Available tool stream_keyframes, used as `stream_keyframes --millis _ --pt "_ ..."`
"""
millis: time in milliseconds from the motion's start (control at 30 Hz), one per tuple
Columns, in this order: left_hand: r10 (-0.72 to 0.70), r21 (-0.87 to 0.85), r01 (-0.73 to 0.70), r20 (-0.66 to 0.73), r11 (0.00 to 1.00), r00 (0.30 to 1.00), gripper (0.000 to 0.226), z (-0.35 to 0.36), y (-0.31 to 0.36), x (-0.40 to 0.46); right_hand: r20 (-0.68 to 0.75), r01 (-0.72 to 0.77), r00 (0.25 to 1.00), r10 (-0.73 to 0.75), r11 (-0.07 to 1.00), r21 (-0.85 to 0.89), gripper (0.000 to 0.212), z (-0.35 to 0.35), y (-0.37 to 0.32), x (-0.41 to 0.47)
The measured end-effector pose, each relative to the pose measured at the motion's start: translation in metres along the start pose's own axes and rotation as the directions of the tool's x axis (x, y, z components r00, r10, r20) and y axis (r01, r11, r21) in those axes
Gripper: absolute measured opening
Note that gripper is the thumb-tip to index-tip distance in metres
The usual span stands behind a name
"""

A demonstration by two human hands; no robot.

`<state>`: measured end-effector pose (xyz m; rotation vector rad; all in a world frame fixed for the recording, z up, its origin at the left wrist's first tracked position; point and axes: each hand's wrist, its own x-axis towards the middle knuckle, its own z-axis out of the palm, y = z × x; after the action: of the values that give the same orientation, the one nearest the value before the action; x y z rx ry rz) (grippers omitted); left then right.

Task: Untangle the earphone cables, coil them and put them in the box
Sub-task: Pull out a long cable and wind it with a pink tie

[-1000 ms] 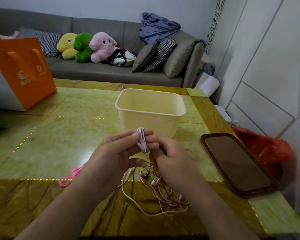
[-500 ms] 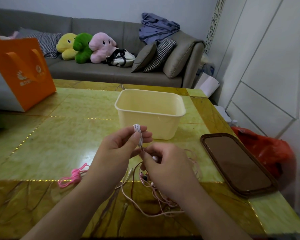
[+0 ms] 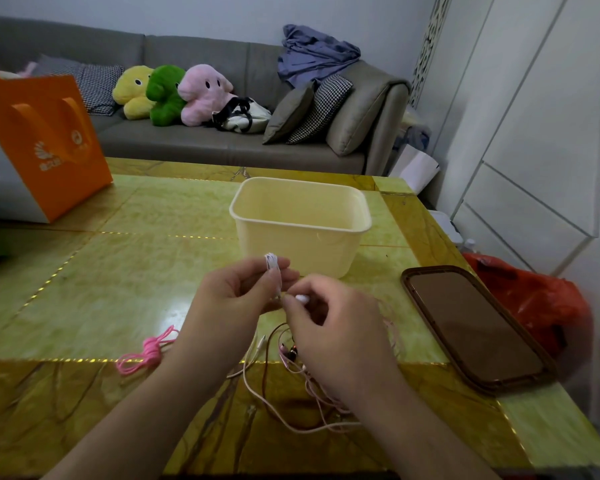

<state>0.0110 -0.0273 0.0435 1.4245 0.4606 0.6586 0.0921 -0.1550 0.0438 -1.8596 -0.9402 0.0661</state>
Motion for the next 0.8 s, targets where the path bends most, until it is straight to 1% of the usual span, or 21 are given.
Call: stream_keyframes --millis 33,100,167,233,300,367,433,500,533,567,600,667,700,800 --pt "-0.007 0.056 0.005 0.042 0.998 0.999 0.021 0.001 -0.001 -0.001 -0.031 0.014 0.999 -0.014 1.0 0.002 0.013 -0.001 -0.001 0.0" --pt "-0.048 0.129 0.031 0.136 0.991 0.99 0.027 0.002 -0.001 -0.003 -0.046 0.027 0.999 -0.027 1.0 -0.011 0.013 -0.002 -0.001 0.0" --pt "-0.124 0.117 0.102 0.203 0.988 0.971 0.032 0.002 0.002 -0.004 -0.041 0.023 0.999 -0.024 1.0 -0.016 0.013 -0.004 0.0 0.0" --pt "-0.194 0.058 0.185 0.277 0.981 0.941 0.031 0.001 0.007 -0.004 -0.052 -0.007 0.999 0.008 0.999 0.033 0.013 -0.007 0.001 0.001" --pt "-0.212 0.08 0.196 0.343 0.977 0.915 0.03 0.0 0.009 -0.005 -0.069 -0.057 0.996 0.063 0.995 0.081 0.013 -0.01 0.001 0.003" --pt "-0.184 0.159 0.132 0.379 0.978 0.907 0.028 -0.001 0.007 -0.007 -0.074 -0.069 0.995 0.071 0.997 0.023 0.013 -0.011 0.002 0.005" --pt "-0.173 0.183 0.109 0.383 0.977 0.907 0.024 -0.002 0.005 -0.008 -0.061 -0.073 0.996 0.071 0.997 -0.038 0.013 -0.01 0.006 0.008" --pt "-0.183 0.148 0.135 0.387 0.98 0.904 0.022 -0.003 0.004 -0.007 -0.037 -0.074 0.997 0.072 0.996 -0.055 0.012 -0.011 0.009 0.011" --pt "-0.191 0.122 0.155 0.391 0.98 0.9 0.023 -0.004 0.004 -0.007 0.0 -0.082 0.997 0.082 0.995 -0.064 0.012 -0.013 0.009 0.013" --pt "-0.199 0.096 0.175 0.4 0.98 0.895 0.024 -0.004 0.005 -0.007 0.066 -0.101 0.992 0.104 0.994 -0.052 0.013 -0.016 0.008 0.013" --pt "-0.205 0.067 0.195 0.412 0.979 0.888 0.026 -0.004 0.005 -0.007 0.145 -0.135 0.981 0.133 0.991 0.007 0.014 -0.019 0.007 0.014" --pt "-0.212 0.012 0.229 0.426 0.973 0.88 0.029 -0.006 0.007 -0.006 0.277 -0.232 0.946 0.17 0.95 0.21 0.013 -0.024 0.005 0.014" --pt "-0.214 -0.001 0.237 0.425 0.971 0.88 0.029 -0.007 0.007 -0.005 0.3 -0.244 0.941 0.158 0.93 0.275 0.012 -0.026 0.005 0.014" --pt "-0.226 -0.018 0.256 0.419 0.966 0.879 0.028 -0.007 0.008 -0.005 0.275 -0.205 0.954 0.122 0.932 0.299 0.009 -0.026 0.004 0.013"
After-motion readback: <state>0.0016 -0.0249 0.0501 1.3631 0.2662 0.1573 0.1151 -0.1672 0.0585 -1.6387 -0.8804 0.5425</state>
